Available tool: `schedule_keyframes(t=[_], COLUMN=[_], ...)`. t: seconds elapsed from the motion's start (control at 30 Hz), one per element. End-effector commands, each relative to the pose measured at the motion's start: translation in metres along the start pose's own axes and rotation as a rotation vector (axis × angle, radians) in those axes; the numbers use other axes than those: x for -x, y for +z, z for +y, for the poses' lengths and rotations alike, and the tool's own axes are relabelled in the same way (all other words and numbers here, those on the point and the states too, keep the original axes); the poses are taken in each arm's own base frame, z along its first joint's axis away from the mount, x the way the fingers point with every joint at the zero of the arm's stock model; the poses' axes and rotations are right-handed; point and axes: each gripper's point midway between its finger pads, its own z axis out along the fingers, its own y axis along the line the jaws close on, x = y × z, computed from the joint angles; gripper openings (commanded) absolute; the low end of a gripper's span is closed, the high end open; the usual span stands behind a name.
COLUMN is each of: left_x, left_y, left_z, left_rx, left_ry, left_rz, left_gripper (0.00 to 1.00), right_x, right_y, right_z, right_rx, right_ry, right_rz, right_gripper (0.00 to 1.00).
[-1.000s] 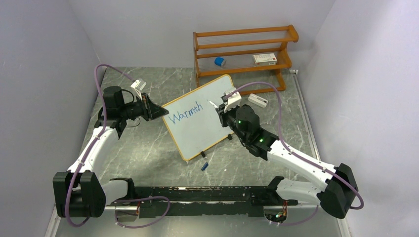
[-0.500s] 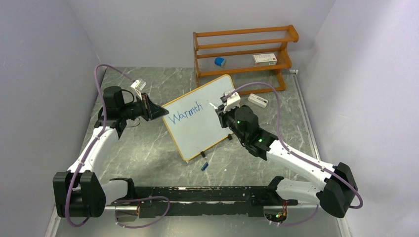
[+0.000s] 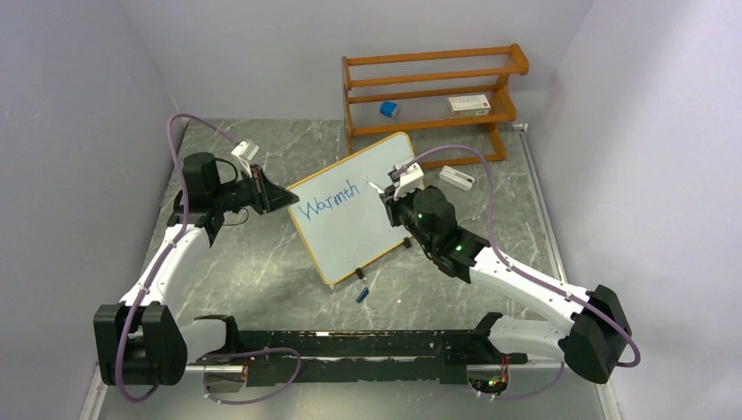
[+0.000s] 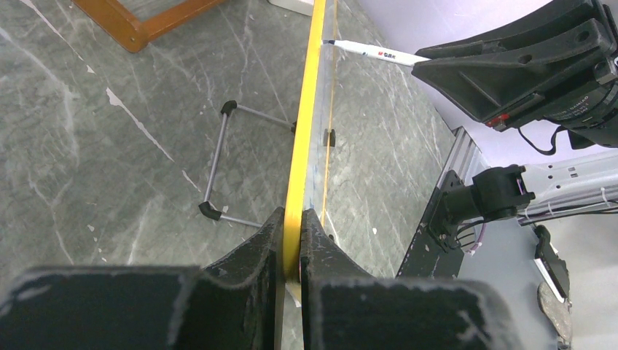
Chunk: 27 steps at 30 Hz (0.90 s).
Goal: Write a sentence on the whiteboard
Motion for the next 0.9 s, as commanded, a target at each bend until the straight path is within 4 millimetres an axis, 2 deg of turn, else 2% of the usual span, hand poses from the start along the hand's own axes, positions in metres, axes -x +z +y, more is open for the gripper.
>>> schedule_keyframes(t=[0.0,0.87], left_x=[-0.005,-0.005], left_y=[-0.001,-0.001], left_z=[0.02,0.021], left_rx=[0.081,0.081], left_ry=[0.0,-0.003], left_rz=[0.009,0.01], left_gripper=[0.05,0.05], right_x=[0.009,-0.017], right_y=[0.002,-0.011], right_z=[-0.004,-0.004], right_rx=[-0.017,-0.008], right_ry=[0.016,0.022], right_rz=[-0.031,0.082], right_gripper=[0.0,0.0])
